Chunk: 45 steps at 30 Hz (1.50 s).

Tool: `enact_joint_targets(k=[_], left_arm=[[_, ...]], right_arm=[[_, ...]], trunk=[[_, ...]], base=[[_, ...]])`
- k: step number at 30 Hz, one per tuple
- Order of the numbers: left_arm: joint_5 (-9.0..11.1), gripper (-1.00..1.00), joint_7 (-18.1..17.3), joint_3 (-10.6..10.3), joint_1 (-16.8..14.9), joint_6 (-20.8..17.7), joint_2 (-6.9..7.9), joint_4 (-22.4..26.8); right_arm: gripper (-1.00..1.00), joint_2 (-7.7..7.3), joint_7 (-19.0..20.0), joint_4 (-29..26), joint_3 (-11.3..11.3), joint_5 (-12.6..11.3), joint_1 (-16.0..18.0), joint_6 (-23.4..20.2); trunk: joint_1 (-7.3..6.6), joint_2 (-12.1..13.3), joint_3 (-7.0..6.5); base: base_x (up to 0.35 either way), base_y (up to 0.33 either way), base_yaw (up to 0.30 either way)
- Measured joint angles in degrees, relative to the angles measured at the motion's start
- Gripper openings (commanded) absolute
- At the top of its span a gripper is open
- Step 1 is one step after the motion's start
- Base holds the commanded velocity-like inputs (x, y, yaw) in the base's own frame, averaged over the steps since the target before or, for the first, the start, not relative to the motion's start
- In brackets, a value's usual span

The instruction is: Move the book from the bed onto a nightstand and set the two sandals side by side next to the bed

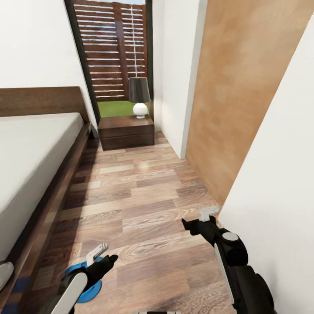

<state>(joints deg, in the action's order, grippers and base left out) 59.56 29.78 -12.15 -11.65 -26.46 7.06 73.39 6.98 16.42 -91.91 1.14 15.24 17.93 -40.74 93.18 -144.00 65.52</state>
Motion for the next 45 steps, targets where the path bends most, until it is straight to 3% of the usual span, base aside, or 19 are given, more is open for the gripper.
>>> enact_joint_targets(k=[7,17,28,45], left_arm=[[0.1,1.0,0.1,0.3,-0.6,2.8,0.2,-3.8],[0.1,1.0,0.2,0.4,-0.8,3.8,0.24,-5.1],[0.1,1.0,0.1,0.3,-0.8,4.3,-0.1,-5.2],[0.1,1.0,0.1,0.5,-0.8,5.0,0.11,-5.5]], right_arm=[[1.0,0.72,-2.0,-0.2,2.7,0.2,-1.7,0.2],[1.0,0.88,-2.6,-0.4,5.0,0.4,-2.6,0.3],[1.0,0.91,-2.7,-0.4,6.5,0.5,-2.7,-0.2],[1.0,0.92,-2.7,-0.4,6.8,0.5,-2.6,-0.6]], trunk=[[-0.18,0.1,-1.57],[-0.44,0.2,-3.79],[-0.44,0.2,-3.81],[-0.46,0.2,-3.83]], base=[[0.0,0.0,-0.027],[0.0,0.0,-0.005],[0.019,-0.042,0.051],[0.178,-0.255,0.261]])
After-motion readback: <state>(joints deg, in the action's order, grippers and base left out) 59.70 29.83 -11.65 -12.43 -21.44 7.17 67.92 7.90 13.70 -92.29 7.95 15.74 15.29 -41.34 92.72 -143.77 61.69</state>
